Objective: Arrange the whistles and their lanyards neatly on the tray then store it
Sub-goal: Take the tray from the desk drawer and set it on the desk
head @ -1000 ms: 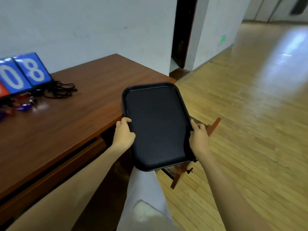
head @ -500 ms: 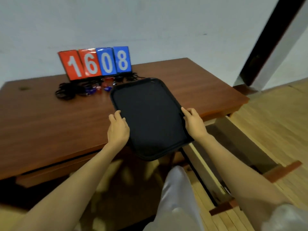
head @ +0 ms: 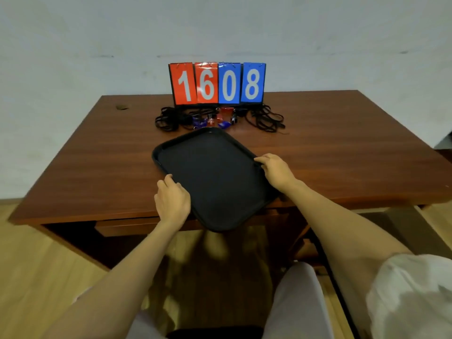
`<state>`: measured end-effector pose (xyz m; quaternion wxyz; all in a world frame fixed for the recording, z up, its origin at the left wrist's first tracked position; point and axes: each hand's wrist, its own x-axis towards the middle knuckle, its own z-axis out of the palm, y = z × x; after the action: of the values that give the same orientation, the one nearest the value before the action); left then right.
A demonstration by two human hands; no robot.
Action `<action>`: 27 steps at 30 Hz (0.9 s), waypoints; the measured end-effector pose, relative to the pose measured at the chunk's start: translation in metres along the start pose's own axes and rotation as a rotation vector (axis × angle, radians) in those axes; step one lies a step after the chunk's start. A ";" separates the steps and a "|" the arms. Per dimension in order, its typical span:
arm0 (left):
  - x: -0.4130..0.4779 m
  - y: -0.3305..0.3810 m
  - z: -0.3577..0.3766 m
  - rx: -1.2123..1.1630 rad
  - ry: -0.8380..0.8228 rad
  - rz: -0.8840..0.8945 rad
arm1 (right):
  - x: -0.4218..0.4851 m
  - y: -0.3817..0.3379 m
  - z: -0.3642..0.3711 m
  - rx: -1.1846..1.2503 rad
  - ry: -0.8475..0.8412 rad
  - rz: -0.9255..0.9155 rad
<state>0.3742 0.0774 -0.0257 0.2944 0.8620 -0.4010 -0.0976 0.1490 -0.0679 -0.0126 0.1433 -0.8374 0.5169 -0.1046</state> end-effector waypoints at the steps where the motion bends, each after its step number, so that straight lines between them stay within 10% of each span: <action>1: -0.001 -0.004 0.000 0.009 -0.018 0.020 | 0.004 -0.003 0.000 -0.039 -0.020 0.009; 16: -0.028 0.064 0.021 0.477 -0.218 0.588 | -0.047 0.001 0.021 0.088 0.045 0.437; 27: 0.045 -0.009 -0.002 0.455 -0.049 0.297 | -0.005 0.015 0.000 0.327 0.218 0.264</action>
<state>0.4106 0.0498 -0.0263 0.0943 0.8350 -0.5417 0.0183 0.1343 -0.0696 -0.0179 0.2330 -0.7120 0.6105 -0.2572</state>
